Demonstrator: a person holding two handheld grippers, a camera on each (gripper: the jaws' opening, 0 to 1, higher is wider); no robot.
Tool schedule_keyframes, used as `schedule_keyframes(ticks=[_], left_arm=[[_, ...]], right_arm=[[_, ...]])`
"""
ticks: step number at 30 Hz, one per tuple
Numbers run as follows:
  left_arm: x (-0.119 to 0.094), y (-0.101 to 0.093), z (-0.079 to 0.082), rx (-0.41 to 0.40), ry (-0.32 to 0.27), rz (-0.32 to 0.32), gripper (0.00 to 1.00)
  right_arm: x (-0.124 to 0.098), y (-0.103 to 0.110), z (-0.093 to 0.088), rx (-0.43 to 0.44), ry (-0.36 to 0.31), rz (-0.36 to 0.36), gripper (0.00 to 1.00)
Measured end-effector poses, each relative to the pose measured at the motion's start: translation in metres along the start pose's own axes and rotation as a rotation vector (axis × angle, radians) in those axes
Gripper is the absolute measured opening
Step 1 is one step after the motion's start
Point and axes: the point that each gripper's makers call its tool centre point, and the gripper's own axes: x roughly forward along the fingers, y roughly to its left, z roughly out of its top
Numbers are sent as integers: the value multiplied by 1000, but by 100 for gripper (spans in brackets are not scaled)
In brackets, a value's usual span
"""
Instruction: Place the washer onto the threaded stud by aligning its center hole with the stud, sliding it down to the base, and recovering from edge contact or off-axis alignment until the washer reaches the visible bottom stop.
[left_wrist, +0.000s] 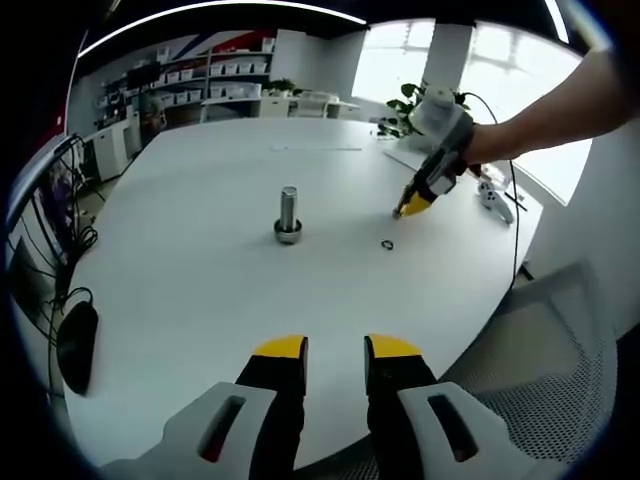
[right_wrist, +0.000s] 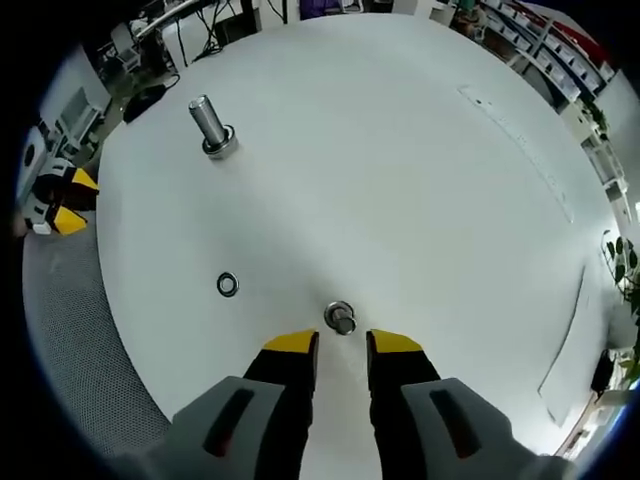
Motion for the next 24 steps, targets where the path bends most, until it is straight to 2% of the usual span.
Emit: schedule_keyframes(ticks=[6, 15, 21, 24], left_arm=[[0, 0, 0, 3, 4, 3, 21], [-1, 1, 0, 1, 1, 7, 21], [-1, 4, -1, -7, 3, 21, 21], [-1, 4, -1, -5, 5, 25, 21]], right_arm=[[-1, 6, -14, 2, 15, 9, 23], [1, 21, -20, 0, 15, 29, 25], [9, 44, -16, -68, 15, 79, 25], [12, 49, -12, -107, 14, 79, 25]])
